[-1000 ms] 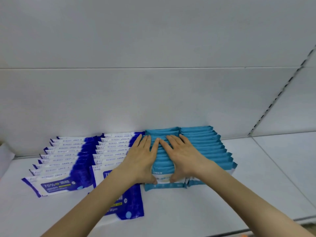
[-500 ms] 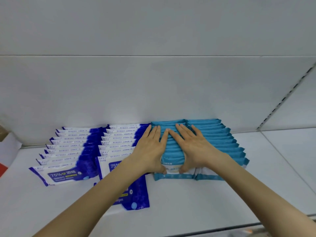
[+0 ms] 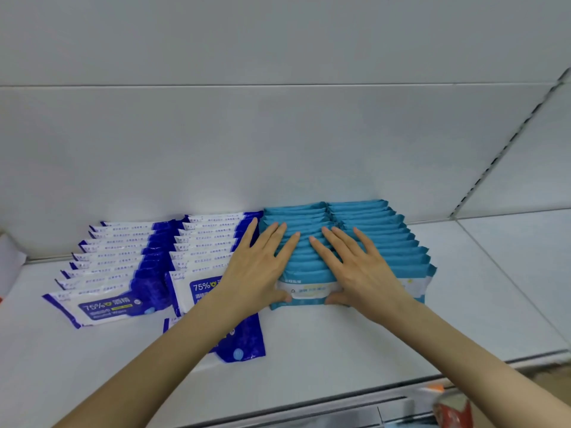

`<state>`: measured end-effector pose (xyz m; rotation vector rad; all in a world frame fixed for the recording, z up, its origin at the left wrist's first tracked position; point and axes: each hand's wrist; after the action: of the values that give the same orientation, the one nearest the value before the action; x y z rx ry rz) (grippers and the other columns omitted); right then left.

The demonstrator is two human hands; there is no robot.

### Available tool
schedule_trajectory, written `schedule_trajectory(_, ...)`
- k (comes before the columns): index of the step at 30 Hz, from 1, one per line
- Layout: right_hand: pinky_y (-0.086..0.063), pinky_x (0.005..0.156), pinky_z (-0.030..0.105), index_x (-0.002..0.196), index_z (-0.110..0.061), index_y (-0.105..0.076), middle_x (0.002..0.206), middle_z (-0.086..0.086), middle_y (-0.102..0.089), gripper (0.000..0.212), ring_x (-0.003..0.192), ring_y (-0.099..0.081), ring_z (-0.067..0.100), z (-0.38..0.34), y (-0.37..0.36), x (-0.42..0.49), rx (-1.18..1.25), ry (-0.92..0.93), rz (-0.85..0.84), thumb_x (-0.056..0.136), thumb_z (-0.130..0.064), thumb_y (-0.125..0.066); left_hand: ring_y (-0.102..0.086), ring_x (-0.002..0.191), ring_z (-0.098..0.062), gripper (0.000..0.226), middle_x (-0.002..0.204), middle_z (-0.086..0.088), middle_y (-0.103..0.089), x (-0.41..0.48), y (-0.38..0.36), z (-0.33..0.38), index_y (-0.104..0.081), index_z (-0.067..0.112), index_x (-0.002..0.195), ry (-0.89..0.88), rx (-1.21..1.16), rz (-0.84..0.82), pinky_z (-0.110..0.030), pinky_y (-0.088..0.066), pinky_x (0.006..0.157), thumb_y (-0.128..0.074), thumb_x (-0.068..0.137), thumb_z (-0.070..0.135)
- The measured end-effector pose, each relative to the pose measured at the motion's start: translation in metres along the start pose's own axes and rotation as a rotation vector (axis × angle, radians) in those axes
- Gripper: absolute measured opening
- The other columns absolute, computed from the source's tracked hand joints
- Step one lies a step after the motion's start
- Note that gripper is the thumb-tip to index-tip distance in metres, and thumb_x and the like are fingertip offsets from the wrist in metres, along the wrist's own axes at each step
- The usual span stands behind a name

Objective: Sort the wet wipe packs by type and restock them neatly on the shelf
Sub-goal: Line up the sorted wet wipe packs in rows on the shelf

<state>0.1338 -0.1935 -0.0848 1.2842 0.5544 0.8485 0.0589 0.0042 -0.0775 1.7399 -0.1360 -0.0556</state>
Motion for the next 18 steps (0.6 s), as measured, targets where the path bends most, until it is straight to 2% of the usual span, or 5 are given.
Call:
schedule_trajectory(3,-0.024,0.108,0.050,0.144,-0.013,-0.033,0.142,0.019,-0.047,0.110,0.130,-0.048,0.032,-0.003,-0.003,0.003,-0.002,0.007,0.035,0.056,-0.058,-0.081,-0.046,0.131,-0.030,0.112,0.141,-0.018,-0.049,0.000,-0.006,-0.003,-0.045,0.010,0.140,-0.037,0.023,0.092,-0.055,-0.028,0.111,-0.079,0.050,0.067)
schedule_trajectory(8,-0.030,0.110,0.053,0.143,-0.009,-0.042,0.141,0.020,-0.048,0.109,0.130,-0.048,0.032,-0.008,-0.004,0.003,-0.045,-0.023,0.071,0.053,-0.051,-0.087,-0.050,0.128,-0.031,0.110,0.138,-0.019,-0.051,-0.001,-0.010,-0.001,-0.048,0.008,0.138,-0.087,0.039,0.156,-0.055,-0.033,0.109,-0.079,0.051,0.066)
schedule_trajectory(10,-0.032,0.108,0.053,0.143,-0.008,-0.041,0.141,0.021,-0.049,0.112,0.129,-0.049,0.032,-0.009,-0.004,0.005,-0.052,-0.042,0.070,0.049,-0.046,-0.090,-0.042,0.135,-0.030,0.111,0.145,-0.019,-0.043,0.000,-0.006,-0.001,-0.038,0.010,0.144,-0.071,0.028,0.101,-0.053,-0.024,0.113,-0.075,0.058,0.068)
schedule_trajectory(14,-0.033,0.106,0.055,0.143,-0.008,-0.033,0.141,0.021,-0.048,0.120,0.129,-0.049,0.033,-0.010,-0.005,0.008,-0.055,-0.065,0.049,0.046,-0.047,-0.091,0.000,0.148,-0.024,0.104,0.160,-0.012,0.001,0.002,-0.006,-0.001,0.007,0.017,0.152,-0.045,0.020,0.032,-0.047,0.010,0.118,-0.054,0.082,0.064)
schedule_trajectory(18,-0.033,0.107,0.055,0.143,-0.006,-0.038,0.141,0.019,-0.049,0.134,0.129,-0.049,0.031,-0.021,0.006,0.004,-0.011,-0.103,0.003,0.031,-0.056,-0.091,0.006,0.147,-0.014,0.100,0.161,-0.002,0.005,-0.020,0.010,-0.016,0.008,0.022,0.152,0.016,-0.185,0.107,-0.038,0.011,0.118,-0.050,0.083,0.067)
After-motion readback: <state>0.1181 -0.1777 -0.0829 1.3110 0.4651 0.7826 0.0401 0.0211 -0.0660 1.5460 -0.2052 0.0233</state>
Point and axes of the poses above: each hand's wrist, its own x-axis towards the middle knuckle, its own y-axis out of the back of the hand, z = x × y
